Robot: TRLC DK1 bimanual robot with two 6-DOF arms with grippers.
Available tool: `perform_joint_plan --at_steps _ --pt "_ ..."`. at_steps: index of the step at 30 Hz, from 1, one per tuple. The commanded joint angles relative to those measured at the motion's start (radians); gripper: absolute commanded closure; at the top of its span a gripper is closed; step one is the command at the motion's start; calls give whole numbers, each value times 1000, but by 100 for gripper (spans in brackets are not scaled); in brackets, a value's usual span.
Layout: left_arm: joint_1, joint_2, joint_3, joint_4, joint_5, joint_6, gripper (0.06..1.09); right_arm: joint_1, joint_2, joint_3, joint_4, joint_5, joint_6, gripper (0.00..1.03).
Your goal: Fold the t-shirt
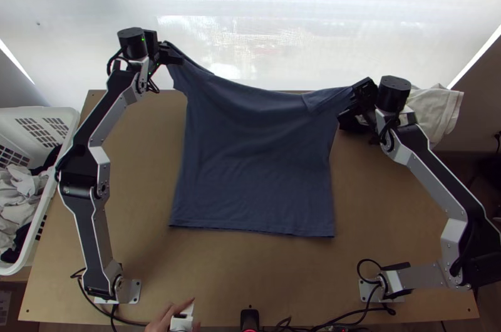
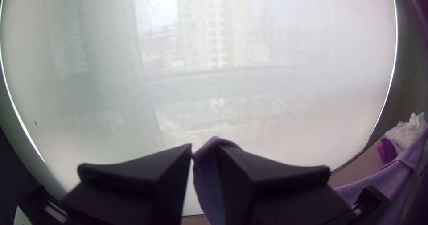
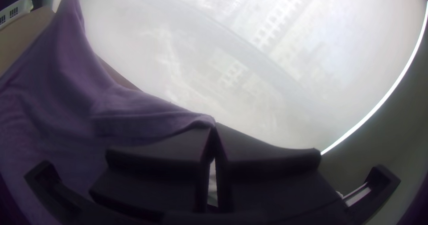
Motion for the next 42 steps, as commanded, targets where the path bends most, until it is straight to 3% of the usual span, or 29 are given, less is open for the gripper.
perform_joint_plan --at_steps 1,2,6,13,19,28,42 --pt "-43 169 179 -67 -65 0 18 -47 90 -7 63 -1 6 100" --pt "-48 169 179 -94 -68 0 11 -46 97 -5 63 -1 8 100" --pt "-68 109 144 -314 -55 -26 11 -39 105 -16 63 -1 12 100" --pt "-42 -194 -68 -682 324 -81 11 -41 116 -34 63 -3 16 100" --pt "-68 -469 -280 -826 491 -48 11 -33 117 -43 63 -3 40 100" --pt "-367 -504 -479 -841 449 35 11 -24 85 -68 61 -3 83 100" --pt "-636 -320 -500 -820 321 162 11 -13 53 -73 34 -3 112 100"
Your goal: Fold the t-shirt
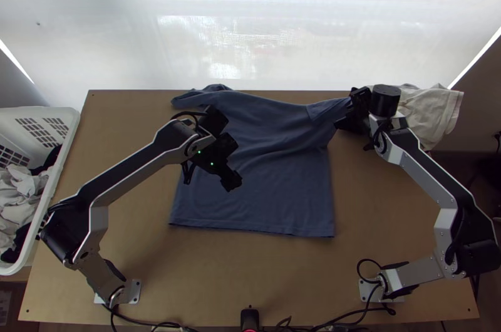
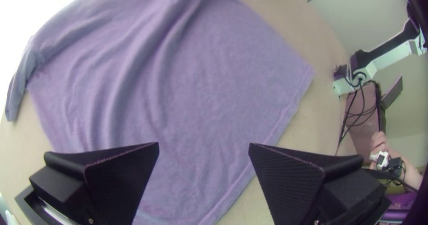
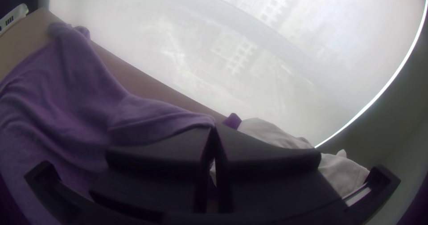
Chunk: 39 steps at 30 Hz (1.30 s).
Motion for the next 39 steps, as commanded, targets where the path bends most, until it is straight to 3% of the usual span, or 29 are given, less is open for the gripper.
perform_joint_plan --at_steps 1,9,20,39 --pt "-139 75 11 24 -56 50 11 5 -8 -9 -4 0 27 100" --pt "-264 136 74 97 -109 87 11 11 -8 -7 -4 1 70 100" --pt "-392 257 215 100 -108 97 11 6 -2 -9 -4 1 87 100" --pt "-521 426 326 211 -149 30 11 -3 -5 -17 -4 1 117 100"
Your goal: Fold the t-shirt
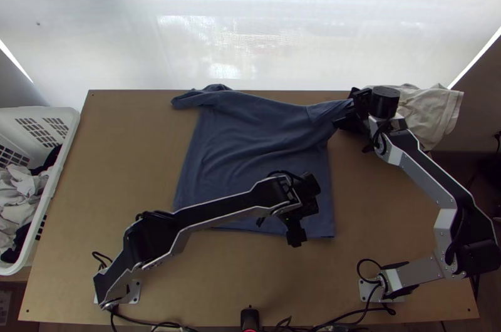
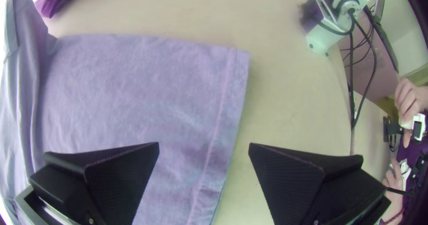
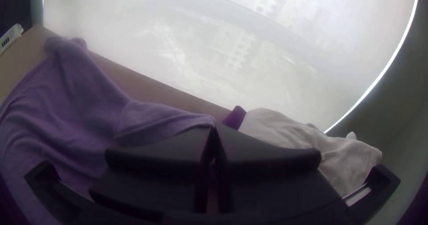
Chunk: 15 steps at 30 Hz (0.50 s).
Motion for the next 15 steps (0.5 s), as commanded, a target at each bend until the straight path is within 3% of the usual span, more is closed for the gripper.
perform_joint_plan --at_steps 1,6,15 --pt "-36 60 44 56 -33 -25 11 -2 -5 -2 -1 1 4 100" --pt "-36 118 159 65 -37 -93 11 -2 -12 -3 -9 1 7 100" --pt "-67 196 272 42 -36 -97 11 -2 -12 0 -11 1 7 100"
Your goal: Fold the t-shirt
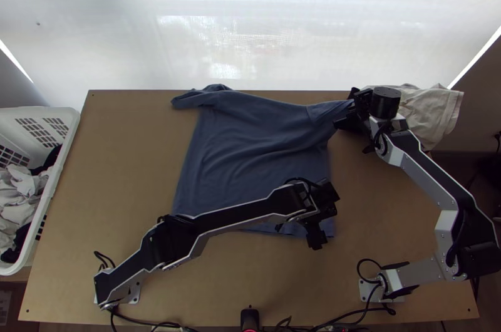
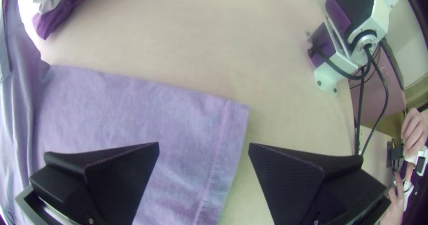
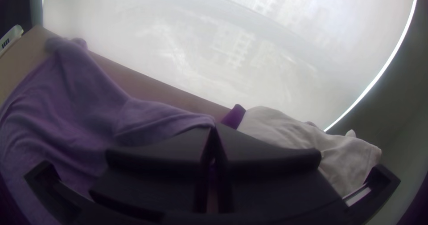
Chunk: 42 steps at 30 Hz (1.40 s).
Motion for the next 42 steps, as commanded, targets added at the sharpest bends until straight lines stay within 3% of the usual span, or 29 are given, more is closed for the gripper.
perform_joint_plan --at_steps 1,13,20,25,26,42 --pt "-20 72 107 -28 -2 -11 11 0 0 6 0 0 0 100" --pt "-40 136 182 -90 1 -9 13 -12 6 9 0 0 3 100" --pt "-37 165 182 -120 3 24 47 -15 4 11 0 0 4 100" --pt "-34 145 184 -153 12 34 101 -15 1 17 -3 0 4 100" --pt "-34 138 184 -162 14 34 103 -15 1 19 -5 0 4 100" --pt "138 -197 86 -324 73 -14 105 -11 -5 91 -76 0 -11 100"
